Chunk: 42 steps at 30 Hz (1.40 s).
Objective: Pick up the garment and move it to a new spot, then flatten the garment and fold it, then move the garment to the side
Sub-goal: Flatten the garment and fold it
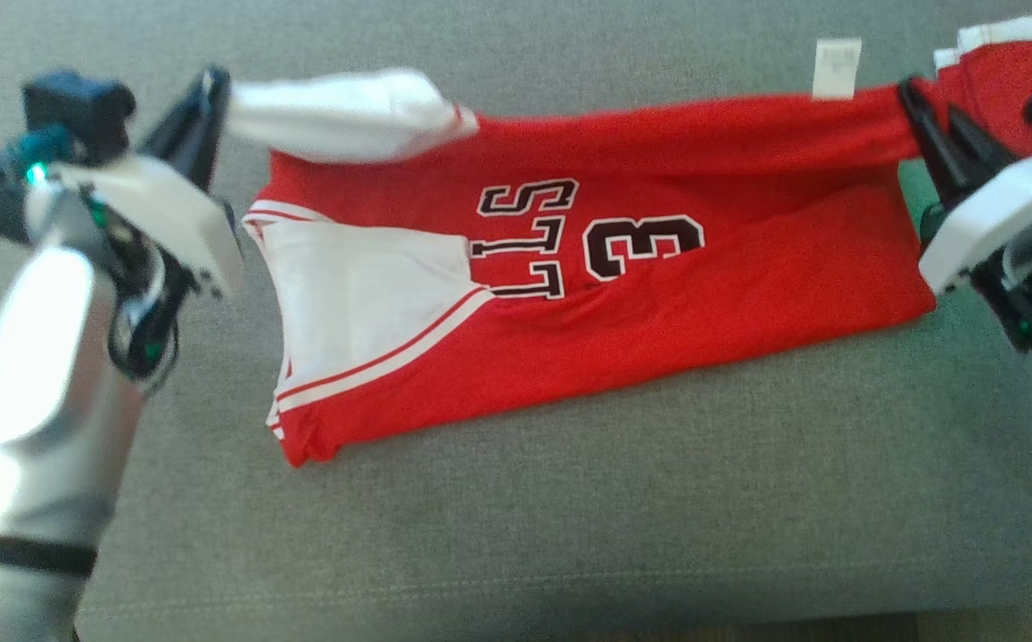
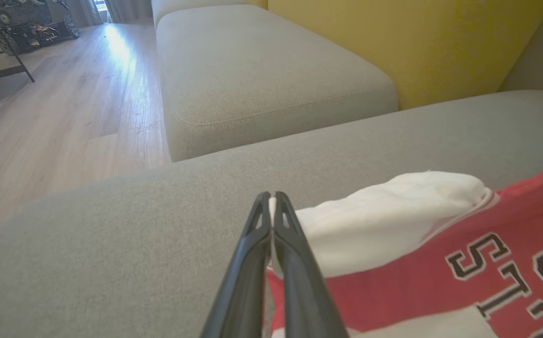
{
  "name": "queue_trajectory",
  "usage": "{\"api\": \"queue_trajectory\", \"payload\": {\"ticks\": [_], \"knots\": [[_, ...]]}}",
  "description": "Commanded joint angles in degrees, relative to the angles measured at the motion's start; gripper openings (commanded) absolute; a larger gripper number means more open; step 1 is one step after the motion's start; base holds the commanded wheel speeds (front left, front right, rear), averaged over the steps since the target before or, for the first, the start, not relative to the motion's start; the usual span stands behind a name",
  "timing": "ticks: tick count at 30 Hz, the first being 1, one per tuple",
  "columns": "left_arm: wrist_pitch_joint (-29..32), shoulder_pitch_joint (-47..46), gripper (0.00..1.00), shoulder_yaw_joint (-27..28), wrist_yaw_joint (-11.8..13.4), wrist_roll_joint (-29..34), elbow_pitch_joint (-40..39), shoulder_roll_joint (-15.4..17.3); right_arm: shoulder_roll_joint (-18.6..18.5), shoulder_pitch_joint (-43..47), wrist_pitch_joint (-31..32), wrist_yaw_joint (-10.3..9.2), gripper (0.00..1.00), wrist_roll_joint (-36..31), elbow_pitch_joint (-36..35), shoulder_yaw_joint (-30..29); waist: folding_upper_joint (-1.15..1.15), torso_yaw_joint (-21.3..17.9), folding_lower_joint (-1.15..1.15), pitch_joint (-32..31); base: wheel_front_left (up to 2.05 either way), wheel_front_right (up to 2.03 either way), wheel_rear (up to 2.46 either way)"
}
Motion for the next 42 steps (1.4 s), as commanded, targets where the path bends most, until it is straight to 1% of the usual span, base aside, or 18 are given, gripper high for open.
{"api": "queue_trajectory", "payload": {"ticks": [1, 4, 5, 12, 17, 22, 23, 24, 25, 27, 29, 32, 36, 39, 42], "knots": [[0.9, 0.5, 0.0, 1.6, 0.3, -0.7, -3.5, 3.0, -2.1, 1.9, -0.6, -0.04, 0.0, 0.5, -0.8, 0.2, 0.0, 0.8, 0.0, -1.6, 0.0, 0.0, 0.0], [3.6, 5.2, 0.0, 0.8, 0.8, -1.0, -8.2, 4.2, -3.2, 4.0, -0.6, -0.04, 0.0, 1.0, -0.5, 0.8, 0.0, 1.7, 0.0, -3.4, 0.0, 0.0, 0.0], [5.6, 8.4, 0.0, 0.1, 1.1, -1.1, -11.6, 5.0, -3.9, 5.4, -0.6, -0.04, 0.0, 1.7, -0.5, 1.9, 0.0, 2.4, 0.0, -4.3, 0.0, 0.0, 0.0], [12.8, 19.1, 0.0, -2.1, 2.3, -2.6, -22.7, 8.0, -6.6, 9.0, 0.7, -0.04, 0.0, 5.1, -0.7, 5.7, 0.0, 4.2, 0.0, -6.9, 0.0, 0.0, 0.0], [16.6, 24.7, 0.0, -3.5, 2.8, -3.8, -28.1, 9.5, -8.0, 10.4, 2.7, -0.04, 0.0, 7.8, -1.7, 8.2, 0.0, 4.8, 0.0, -7.8, 0.0, 0.0, 0.0], [18.2, 27.6, 0.0, -5.1, 3.1, -4.3, -30.8, 9.3, -9.2, 11.2, 4.6, -0.04, 0.0, 10.3, -2.5, 10.3, 0.0, 4.9, 0.0, -8.1, 0.0, 0.0, 0.0], [18.3, 28.0, 0.0, -5.4, 3.2, -4.3, -31.1, 9.2, -9.5, 11.4, 5.1, -0.04, 0.1, 11.0, -2.8, 10.7, 0.0, 4.9, 0.0, -8.2, 0.0, 0.0, 0.0], [18.6, 28.3, 0.0, -5.6, 3.3, -4.3, -31.2, 9.1, -9.7, 11.7, 5.8, -0.04, 0.86, 12.0, -2.9, 10.8, 0.0, 4.8, 0.0, -8.3, 0.0, 0.0, 0.0], [18.8, 28.5, 0.15, -5.9, 3.4, -4.2, -31.2, 9.1, -9.9, 12.1, 6.9, -0.04, 1.0, 13.0, -3.2, 11.1, 0.0, 4.8, 0.0, -8.4, 0.0, 0.0, 0.0], [18.8, 28.8, 1.0, -6.1, 3.6, -4.2, -31.3, 9.2, -10.7, 12.6, 8.6, -0.04, 1.0, 14.9, -4.5, 11.6, 0.0, 4.8, 0.0, -8.6, 0.0, 0.0, 0.0], [18.8, 29.1, 1.0, -6.0, 3.9, -4.2, -31.0, 9.3, -11.9, 13.0, 10.2, -0.04, 1.0, 16.3, -5.9, 12.1, 0.0, 4.7, 0.0, -8.9, 0.0, 0.0, 0.0], [18.1, 29.5, 1.0, -5.7, 4.5, -4.3, -30.8, 9.3, -13.8, 12.7, 10.9, -0.04, 1.0, 17.3, -6.8, 12.2, 0.0, 4.4, 0.0, -9.6, 0.0, 0.0, 0.0], [16.5, 29.6, 1.0, -4.8, 5.3, -4.7, -30.6, 8.7, -14.5, 12.0, 9.9, -0.04, 1.0, 17.7, -6.6, 11.6, 0.0, 4.1, 0.0, -10.5, 0.0, 0.0, 0.0], [13.2, 29.5, 1.0, -2.6, 7.0, -6.0, -30.5, 7.0, -14.0, 11.4, 7.7, -0.04, 1.0, 18.0, -6.3, 10.5, 0.0, 3.9, 0.0, -11.5, 0.0, 0.0, 0.0], [8.4, 29.3, 1.0, 0.3, 9.1, -7.8, -30.3, 4.2, -12.8, 11.4, 4.3, -0.04, 1.0, 18.9, -6.5, 8.6, 0.0, 3.9, 0.0, -12.6, 0.0, 0.0, 0.0]]}}
